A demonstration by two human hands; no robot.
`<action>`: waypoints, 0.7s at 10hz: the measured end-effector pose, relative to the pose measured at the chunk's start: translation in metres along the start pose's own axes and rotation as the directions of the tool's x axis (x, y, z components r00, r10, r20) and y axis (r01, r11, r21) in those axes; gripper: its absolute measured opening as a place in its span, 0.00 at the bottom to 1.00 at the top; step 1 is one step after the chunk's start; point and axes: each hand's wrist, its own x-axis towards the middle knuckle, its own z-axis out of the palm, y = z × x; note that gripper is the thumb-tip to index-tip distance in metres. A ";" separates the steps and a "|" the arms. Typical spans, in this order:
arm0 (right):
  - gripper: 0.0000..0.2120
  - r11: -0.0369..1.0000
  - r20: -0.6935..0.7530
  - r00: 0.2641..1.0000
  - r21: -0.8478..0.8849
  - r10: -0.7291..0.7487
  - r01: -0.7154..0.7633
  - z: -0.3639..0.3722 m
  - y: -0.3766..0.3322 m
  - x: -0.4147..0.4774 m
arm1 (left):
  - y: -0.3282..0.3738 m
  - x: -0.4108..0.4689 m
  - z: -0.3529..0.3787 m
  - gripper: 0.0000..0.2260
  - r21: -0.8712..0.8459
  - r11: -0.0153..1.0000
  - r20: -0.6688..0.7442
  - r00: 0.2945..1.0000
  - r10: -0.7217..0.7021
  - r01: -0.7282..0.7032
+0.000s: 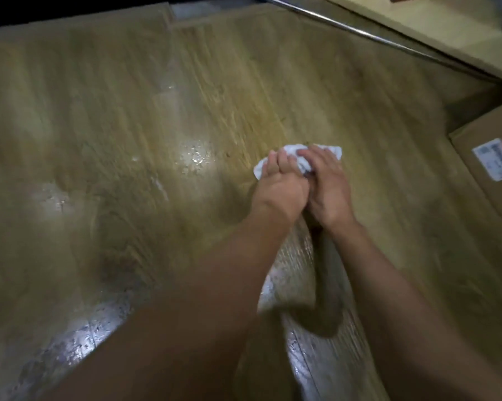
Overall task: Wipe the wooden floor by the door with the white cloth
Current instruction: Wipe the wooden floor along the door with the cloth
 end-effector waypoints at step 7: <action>0.24 1.000 0.074 0.997 -0.006 0.004 -0.003 0.040 -0.093 -0.004 | -0.095 -0.034 -0.029 0.18 0.001 0.995 -0.014 0.995 -0.103 0.103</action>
